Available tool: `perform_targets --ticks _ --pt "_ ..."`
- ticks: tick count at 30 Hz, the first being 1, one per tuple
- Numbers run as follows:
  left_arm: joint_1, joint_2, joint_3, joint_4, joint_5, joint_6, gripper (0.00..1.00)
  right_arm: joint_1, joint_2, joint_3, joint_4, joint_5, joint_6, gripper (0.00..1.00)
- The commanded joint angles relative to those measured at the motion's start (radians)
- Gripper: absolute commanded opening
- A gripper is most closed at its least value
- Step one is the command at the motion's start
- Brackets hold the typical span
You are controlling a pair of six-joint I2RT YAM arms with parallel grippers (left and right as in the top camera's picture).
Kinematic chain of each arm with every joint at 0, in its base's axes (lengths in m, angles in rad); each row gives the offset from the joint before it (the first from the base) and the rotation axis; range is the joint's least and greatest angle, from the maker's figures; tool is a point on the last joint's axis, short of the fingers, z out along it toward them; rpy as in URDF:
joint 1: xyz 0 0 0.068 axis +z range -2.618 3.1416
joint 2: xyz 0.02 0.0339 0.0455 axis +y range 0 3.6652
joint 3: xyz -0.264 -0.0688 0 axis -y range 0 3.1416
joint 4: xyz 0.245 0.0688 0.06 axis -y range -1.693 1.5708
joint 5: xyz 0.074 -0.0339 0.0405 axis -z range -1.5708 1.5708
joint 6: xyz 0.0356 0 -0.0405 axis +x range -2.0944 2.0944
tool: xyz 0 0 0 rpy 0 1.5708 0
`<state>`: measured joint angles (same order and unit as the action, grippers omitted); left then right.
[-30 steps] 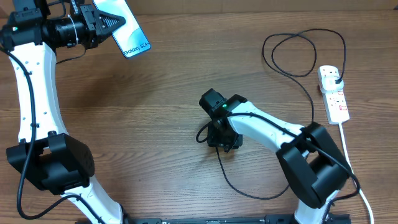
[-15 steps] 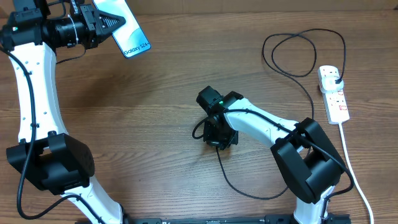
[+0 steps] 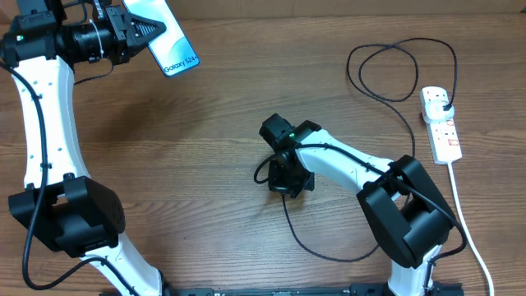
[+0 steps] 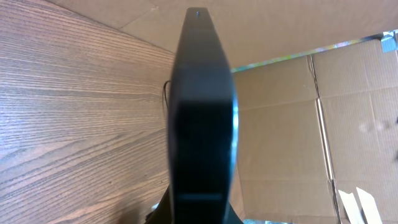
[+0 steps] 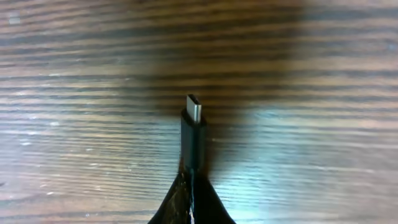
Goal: Plug charger to phone and switch on socket
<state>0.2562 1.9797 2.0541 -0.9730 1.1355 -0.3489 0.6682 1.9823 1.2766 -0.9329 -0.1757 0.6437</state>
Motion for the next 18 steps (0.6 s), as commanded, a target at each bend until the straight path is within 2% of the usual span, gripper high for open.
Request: perform_targets --ticks 1,4,5,6,10,15,18 --pt "0.005 -0.01 0.01 0.003 0.075 0.038 0.04 -0.015 0.036 0.028 0.013 -0.066 -0.083 0.04" --pt "0.003 -0.01 0.01 0.024 0.282 0.144 0.04 -0.048 0.012 0.068 0.021 -0.184 -0.177 0.04" --pt "0.002 -0.01 0.01 0.041 0.405 0.21 0.04 -0.067 -0.011 0.084 0.028 -0.253 -0.212 0.04" --pt "-0.002 -0.01 0.01 0.043 0.445 0.225 0.04 -0.081 -0.029 0.092 0.034 -0.303 -0.233 0.04" --pt "-0.017 -0.012 0.01 0.046 0.446 0.222 0.04 -0.194 -0.215 0.106 0.135 -0.685 -0.418 0.04" --pt "-0.035 -0.012 0.01 0.047 0.446 0.232 0.04 -0.224 -0.338 0.106 0.112 -0.821 -0.565 0.04" --pt "-0.051 -0.012 0.01 0.047 0.446 0.229 0.04 -0.213 -0.359 0.106 0.116 -0.983 -0.647 0.04"
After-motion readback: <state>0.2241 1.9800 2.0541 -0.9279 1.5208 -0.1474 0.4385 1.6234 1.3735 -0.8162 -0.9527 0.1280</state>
